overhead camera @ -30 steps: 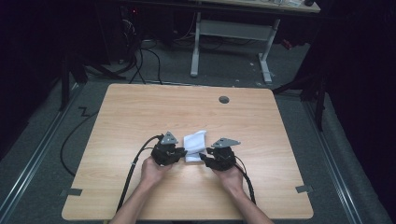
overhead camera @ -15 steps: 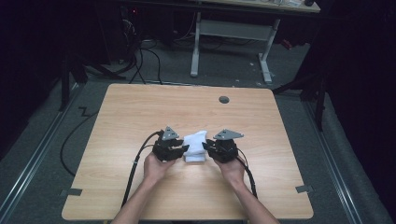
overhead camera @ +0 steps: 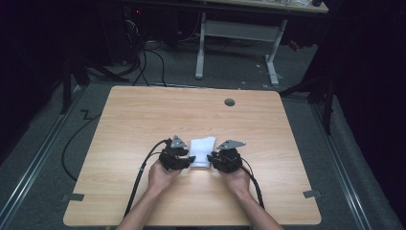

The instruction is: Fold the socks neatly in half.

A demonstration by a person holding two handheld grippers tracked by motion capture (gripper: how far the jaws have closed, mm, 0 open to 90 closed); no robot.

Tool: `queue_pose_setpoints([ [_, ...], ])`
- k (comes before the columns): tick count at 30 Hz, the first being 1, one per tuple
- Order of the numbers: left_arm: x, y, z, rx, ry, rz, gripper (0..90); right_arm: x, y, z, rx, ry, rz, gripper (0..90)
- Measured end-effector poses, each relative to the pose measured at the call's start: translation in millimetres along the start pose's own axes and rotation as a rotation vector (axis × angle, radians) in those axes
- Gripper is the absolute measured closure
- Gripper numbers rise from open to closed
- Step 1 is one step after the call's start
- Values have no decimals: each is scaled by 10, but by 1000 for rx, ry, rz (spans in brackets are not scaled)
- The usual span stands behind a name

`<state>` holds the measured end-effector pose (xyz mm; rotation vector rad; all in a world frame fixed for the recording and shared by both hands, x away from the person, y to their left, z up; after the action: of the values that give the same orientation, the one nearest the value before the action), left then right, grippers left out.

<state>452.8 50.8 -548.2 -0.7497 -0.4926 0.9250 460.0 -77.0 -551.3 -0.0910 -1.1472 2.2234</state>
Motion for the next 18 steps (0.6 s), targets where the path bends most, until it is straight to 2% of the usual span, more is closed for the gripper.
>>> queue_pose_setpoints([
  [5,-17,21,0,6,8,-2,590,-11,0,-4,0,9,3,708],
  [9,-16,13,-47,3,18,29,603,-37,-3,-12,-3,24,0,694],
  [14,-8,-16,-103,-7,14,58,580,-110,-19,-8,-13,43,-10,672],
  [18,-2,-53,-140,-14,-2,54,559,-171,-44,-1,-9,63,-13,651],
])
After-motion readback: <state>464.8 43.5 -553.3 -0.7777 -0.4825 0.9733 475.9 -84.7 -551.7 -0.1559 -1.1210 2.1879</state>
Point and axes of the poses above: each handheld gripper's, and its own axes: z roughly backward along the jaws, y roughly out of its underside, x roughly to its left, the point moved 9 cm from there along -z, roughly forward along the jaws, and after that the axes turned 14 degrees about -y, right-handed, at the moved point
